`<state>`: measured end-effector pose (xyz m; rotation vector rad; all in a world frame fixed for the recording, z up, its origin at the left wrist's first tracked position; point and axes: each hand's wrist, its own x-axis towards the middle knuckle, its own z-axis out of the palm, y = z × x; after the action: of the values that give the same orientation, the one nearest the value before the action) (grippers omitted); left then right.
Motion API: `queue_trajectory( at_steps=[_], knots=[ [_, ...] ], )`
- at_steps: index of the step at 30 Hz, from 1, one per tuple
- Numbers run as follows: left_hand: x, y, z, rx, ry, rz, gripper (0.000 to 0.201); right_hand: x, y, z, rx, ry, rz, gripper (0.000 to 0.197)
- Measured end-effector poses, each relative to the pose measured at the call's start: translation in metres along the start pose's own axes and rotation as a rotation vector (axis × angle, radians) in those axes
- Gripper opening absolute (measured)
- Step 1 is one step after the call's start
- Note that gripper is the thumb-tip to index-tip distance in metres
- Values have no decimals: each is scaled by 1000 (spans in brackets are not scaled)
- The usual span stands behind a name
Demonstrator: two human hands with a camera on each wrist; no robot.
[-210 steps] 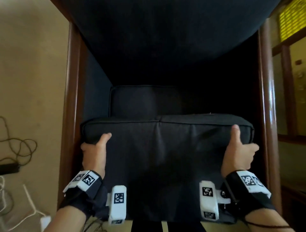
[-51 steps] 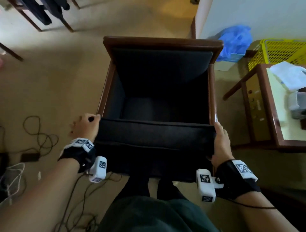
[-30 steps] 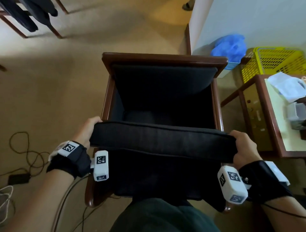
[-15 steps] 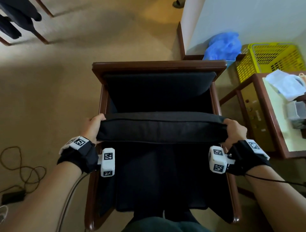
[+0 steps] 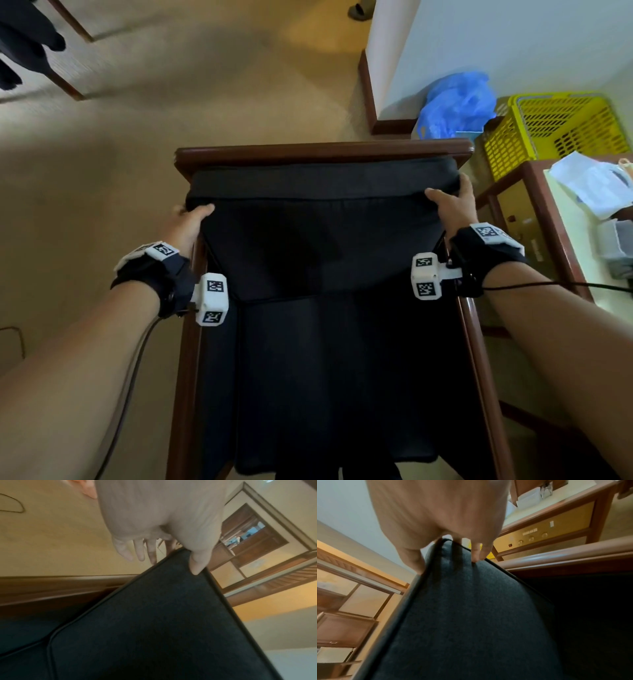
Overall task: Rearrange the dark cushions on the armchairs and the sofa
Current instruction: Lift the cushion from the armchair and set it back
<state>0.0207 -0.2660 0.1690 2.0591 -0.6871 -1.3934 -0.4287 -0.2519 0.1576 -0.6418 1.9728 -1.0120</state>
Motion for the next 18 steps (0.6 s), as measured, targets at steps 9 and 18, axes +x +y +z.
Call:
queue_trajectory(
  at_steps=[9, 18],
  knots=[
    [25, -43, -2, -106, 13, 77, 86, 3, -5, -5, -348, 40, -24, 79],
    [23, -36, -5, 33, 128, 91, 112, -8, -7, 11, -337, -45, -85, 87]
  ],
)
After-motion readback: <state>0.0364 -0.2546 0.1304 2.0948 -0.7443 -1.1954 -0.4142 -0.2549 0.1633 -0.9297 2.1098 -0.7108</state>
